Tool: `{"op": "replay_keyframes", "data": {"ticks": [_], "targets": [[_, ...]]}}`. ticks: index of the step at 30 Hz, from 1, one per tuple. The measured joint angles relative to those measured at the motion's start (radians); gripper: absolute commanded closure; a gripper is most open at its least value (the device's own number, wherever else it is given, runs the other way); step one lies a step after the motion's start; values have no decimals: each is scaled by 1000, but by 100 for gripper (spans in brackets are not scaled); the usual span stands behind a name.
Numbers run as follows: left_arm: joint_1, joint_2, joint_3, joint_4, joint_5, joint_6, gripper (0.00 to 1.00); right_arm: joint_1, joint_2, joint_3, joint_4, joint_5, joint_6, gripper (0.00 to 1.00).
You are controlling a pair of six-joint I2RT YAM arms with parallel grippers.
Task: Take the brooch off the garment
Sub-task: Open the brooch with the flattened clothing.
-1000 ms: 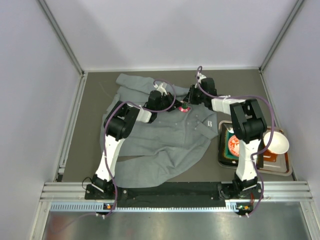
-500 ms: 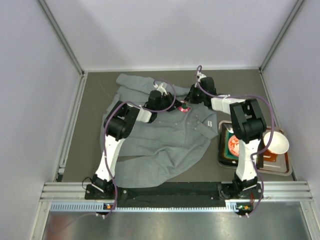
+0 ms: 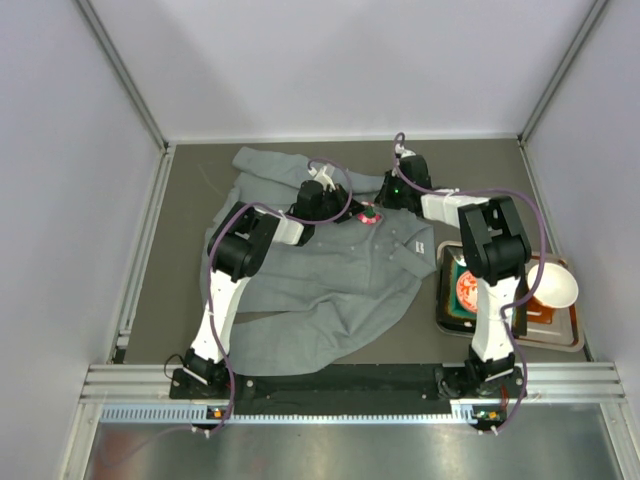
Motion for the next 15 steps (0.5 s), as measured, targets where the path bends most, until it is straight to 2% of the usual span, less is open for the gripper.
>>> {"op": "replay_keyframes", "data": {"ticks": [10,15], "targets": [[0,0,3,-3,1,4,100,0,-76,-115,100,-22,2,75],[-1,0,4,-6,1,4,100,10,-84,-114,141,-53,0,70]]}}
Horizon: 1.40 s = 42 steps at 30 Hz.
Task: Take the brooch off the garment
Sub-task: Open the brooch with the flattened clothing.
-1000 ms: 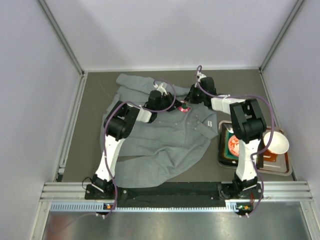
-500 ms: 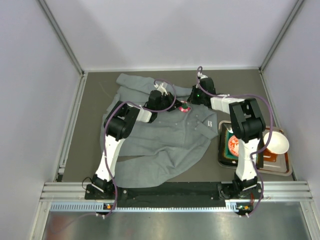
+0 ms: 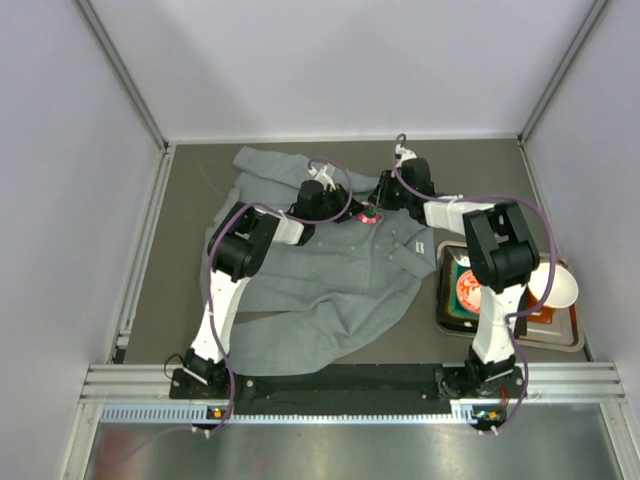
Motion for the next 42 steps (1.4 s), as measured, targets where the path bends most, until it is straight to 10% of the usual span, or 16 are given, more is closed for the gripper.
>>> {"op": "replay_keyframes", "data": {"ticks": [42], "targets": [[0,0,2,-2,1,3,100,-26,51,53,-11,-81,53,78]]}}
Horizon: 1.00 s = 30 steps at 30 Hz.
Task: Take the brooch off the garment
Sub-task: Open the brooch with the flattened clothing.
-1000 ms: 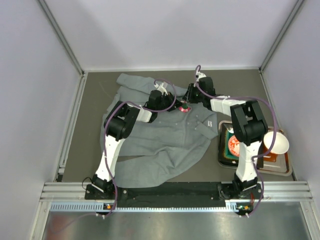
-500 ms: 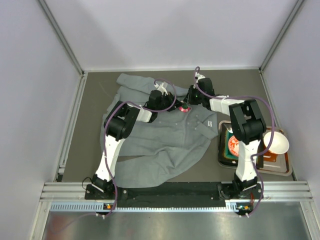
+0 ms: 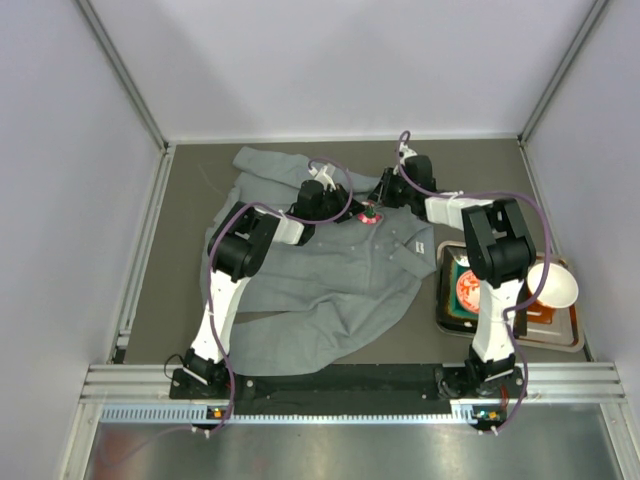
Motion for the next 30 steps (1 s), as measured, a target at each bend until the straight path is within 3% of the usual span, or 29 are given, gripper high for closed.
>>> {"op": "replay_keyframes", "data": {"ticks": [17,30], "targets": [[0,0,0,0,0,0,100,0,0,0,-10,-11,-2,83],[0,0,0,0,0,0,100,0,0,0,-23,-10,-2,97]]}}
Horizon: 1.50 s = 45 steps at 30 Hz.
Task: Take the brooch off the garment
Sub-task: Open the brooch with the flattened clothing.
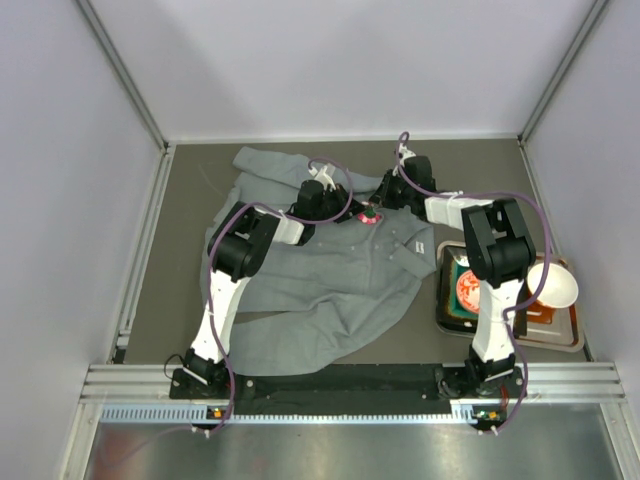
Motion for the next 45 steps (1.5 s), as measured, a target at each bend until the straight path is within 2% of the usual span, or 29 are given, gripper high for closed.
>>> {"op": "replay_keyframes", "data": {"ticks": [2,7,15,16,17,22,23,30,32,35,45], "targets": [[0,0,0,0,0,0,100,-3,0,0,1,-1,1,100],[0,0,0,0,1,3,100,-6,0,0,8,-16,10,100],[0,0,13,-19,11,27,66,-12,1,-6,25,-38,32,100],[0,0,15,-24,12,31,52,-12,0,-6,26,-38,35,100],[0,0,15,-29,13,34,48,-12,1,-7,26,-39,37,100],[-9,-6,24,-23,32,33,48,-14,1,-16,43,-39,47,100],[-11,-6,26,-25,32,34,49,-14,1,-18,47,-40,51,100],[-15,3,50,-74,31,40,74,-17,1,-20,48,-39,56,100],[-14,5,50,-81,28,41,89,-17,1,-20,47,-39,57,100],[-14,5,56,-89,25,37,100,-18,1,-21,48,-43,57,100],[-14,5,69,-111,29,52,100,-18,0,-21,48,-39,52,100]]}}
